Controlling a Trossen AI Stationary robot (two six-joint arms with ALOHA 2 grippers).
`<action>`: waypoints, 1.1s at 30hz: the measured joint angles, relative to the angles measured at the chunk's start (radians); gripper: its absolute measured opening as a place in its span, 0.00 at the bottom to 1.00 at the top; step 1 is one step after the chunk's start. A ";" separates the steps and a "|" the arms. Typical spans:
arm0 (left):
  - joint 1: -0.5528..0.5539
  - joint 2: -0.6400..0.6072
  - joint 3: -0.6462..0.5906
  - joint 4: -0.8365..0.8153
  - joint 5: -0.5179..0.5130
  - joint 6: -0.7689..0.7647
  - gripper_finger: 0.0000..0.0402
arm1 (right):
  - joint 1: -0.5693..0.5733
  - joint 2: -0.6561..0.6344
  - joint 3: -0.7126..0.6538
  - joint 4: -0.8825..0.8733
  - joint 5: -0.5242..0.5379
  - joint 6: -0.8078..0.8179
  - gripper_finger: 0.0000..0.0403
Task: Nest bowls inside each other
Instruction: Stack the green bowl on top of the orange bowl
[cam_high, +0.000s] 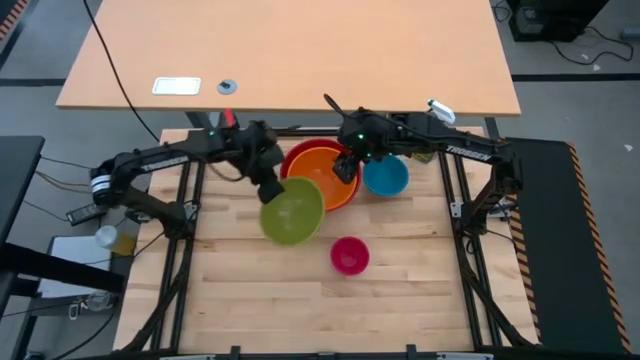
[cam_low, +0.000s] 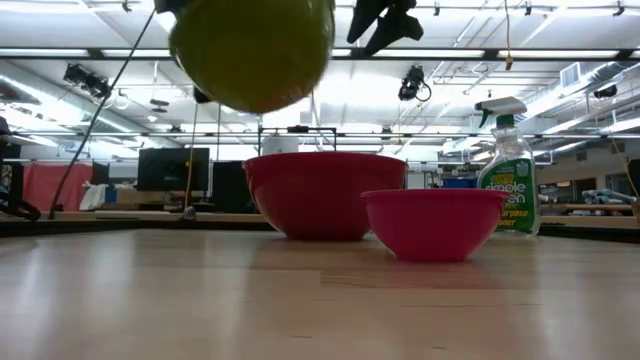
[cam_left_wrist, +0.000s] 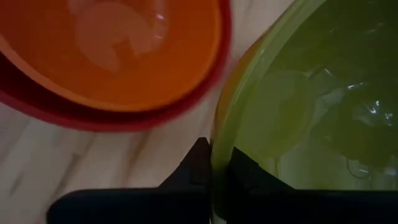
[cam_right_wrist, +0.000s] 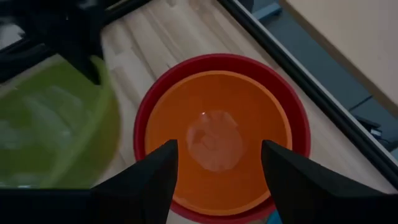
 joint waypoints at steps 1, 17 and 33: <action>0.013 0.028 0.015 -0.005 -0.001 0.012 0.03 | -0.004 0.000 0.000 0.000 0.000 0.000 0.58; 0.085 0.434 0.330 0.035 -0.184 0.122 0.05 | 0.016 0.000 0.000 0.003 0.046 0.060 0.58; 0.080 0.577 0.402 0.017 -0.402 0.247 0.05 | 0.031 -0.003 0.001 0.016 0.075 0.078 0.58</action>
